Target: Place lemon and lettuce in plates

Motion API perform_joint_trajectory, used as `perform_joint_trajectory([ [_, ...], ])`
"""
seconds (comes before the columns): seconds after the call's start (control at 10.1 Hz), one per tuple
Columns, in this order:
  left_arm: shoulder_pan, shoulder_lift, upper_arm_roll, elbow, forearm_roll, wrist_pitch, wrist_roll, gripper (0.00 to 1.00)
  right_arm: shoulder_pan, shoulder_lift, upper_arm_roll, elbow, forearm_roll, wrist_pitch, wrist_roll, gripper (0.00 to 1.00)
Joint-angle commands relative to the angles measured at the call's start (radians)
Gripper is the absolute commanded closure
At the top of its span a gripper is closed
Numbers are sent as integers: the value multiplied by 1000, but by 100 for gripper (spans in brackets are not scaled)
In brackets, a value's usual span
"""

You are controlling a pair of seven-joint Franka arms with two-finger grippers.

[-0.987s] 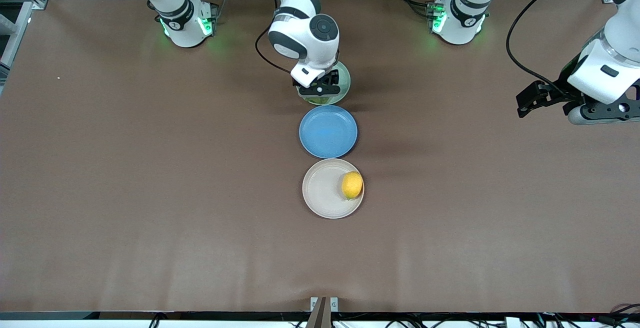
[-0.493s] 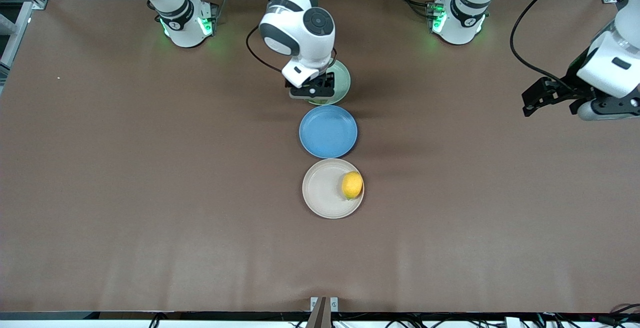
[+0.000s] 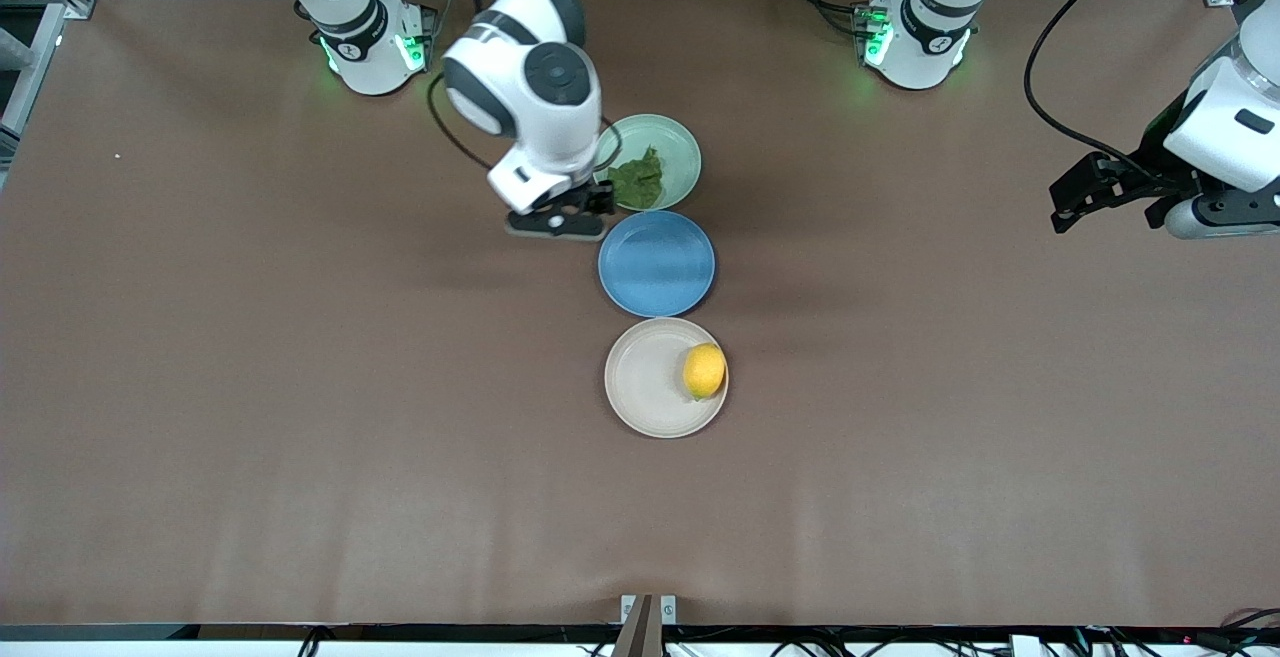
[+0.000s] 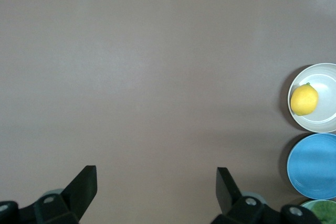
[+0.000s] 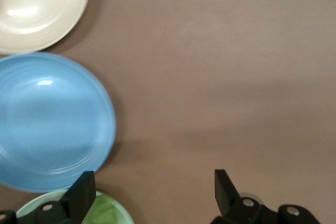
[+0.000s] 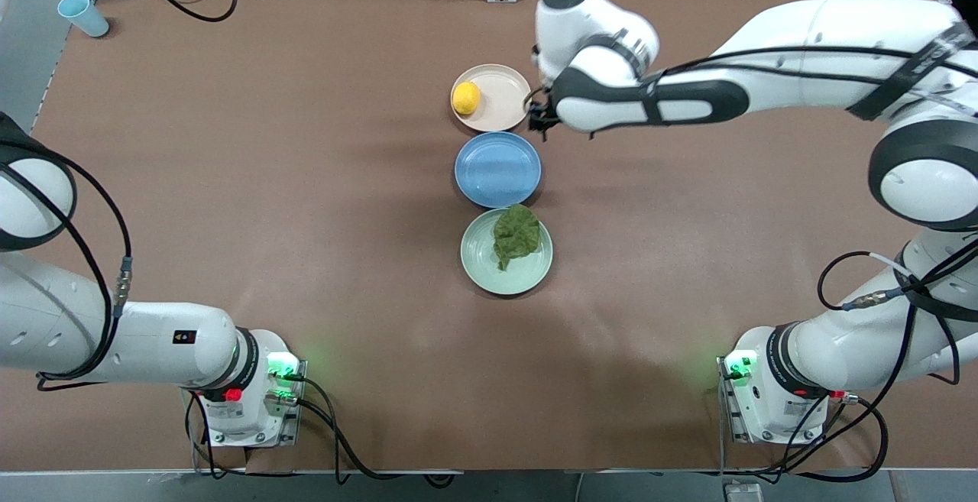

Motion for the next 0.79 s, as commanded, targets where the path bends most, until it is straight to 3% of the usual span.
perform_joint_trajectory([
  [0.0,5,-9,3,6,-22,-14,26,0,-74,-67,-47,-18,41,-41,-146,0],
  [0.3,5,-6,4,4,-22,-14,27,0,-75,-90,-268,16,120,-52,-403,0],
  [0.49,5,-1,4,6,-22,-12,27,0,-71,-86,-412,33,125,-51,-526,0],
  [0.69,4,2,4,7,-21,-12,25,0,-95,-72,-485,71,125,-43,-609,0],
])
